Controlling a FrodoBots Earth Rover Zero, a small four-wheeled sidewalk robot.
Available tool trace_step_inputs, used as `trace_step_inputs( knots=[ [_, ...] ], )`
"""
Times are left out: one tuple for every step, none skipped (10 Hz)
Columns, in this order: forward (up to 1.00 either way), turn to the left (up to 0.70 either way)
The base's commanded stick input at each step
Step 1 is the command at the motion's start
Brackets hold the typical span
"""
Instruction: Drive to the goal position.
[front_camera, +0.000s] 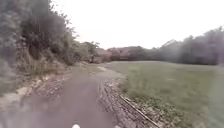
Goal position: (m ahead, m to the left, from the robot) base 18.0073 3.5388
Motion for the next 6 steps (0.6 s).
trace_step_inputs(
  knots=[
    [0.00, 0.00],
    [0.00, 0.00],
    [0.00, 0.00],
    [0.00, 0.00],
    [0.00, 0.00],
    [0.30, 0.00]
  ],
)
